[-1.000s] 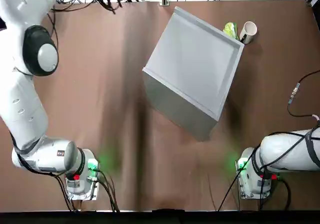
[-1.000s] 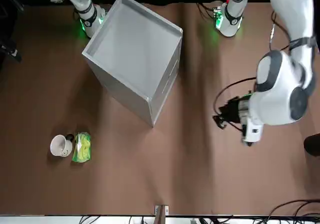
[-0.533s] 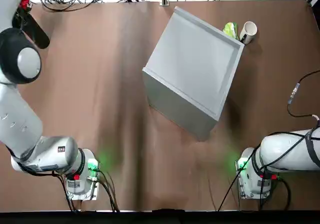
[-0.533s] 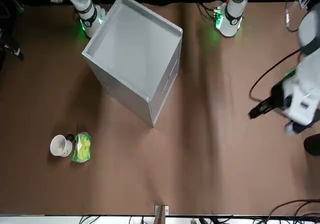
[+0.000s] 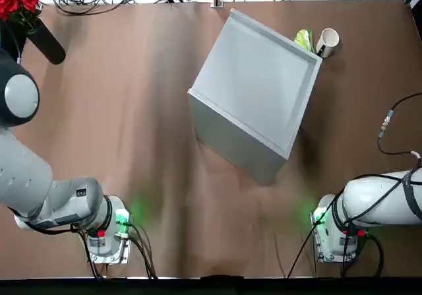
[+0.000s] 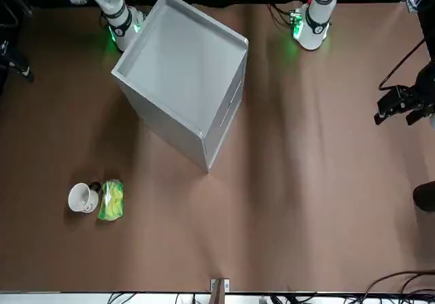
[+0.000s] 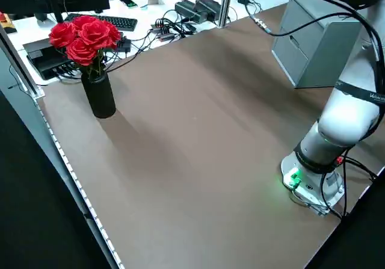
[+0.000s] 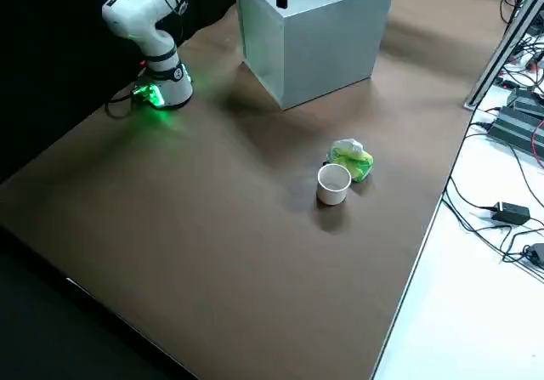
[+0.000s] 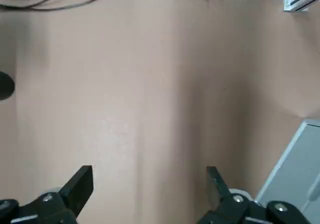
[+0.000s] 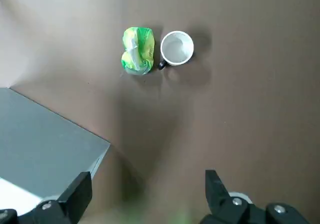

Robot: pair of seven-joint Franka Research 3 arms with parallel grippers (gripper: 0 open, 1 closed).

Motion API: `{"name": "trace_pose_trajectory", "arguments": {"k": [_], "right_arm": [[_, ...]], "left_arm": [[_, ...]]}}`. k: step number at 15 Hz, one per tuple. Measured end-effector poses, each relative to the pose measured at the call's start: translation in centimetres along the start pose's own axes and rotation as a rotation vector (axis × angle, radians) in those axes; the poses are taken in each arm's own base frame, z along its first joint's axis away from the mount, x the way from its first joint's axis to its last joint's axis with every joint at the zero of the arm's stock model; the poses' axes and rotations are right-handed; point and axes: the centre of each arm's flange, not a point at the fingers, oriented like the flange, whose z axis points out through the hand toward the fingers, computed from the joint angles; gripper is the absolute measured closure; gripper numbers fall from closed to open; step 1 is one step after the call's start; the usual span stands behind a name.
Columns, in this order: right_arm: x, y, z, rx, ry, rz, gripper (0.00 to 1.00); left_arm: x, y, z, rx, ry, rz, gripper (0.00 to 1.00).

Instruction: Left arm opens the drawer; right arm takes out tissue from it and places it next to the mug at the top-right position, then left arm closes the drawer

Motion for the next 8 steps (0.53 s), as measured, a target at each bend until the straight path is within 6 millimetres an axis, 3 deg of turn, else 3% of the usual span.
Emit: {"name": "trace_pose_trajectory", "arguments": {"k": [2,8], "right_arm": [[0.0,0.3,0.2,0.005,-0.001,0.008,0.0],[0.1,0.4,0.2,0.005,0.007,0.01,0.0]], "left_arm": [[-1.2,1.5,0.5,0.033,0.038,0.026,0.0],[-3.4,3.2,1.3,0.05,0.052,0.052,0.0]]}}
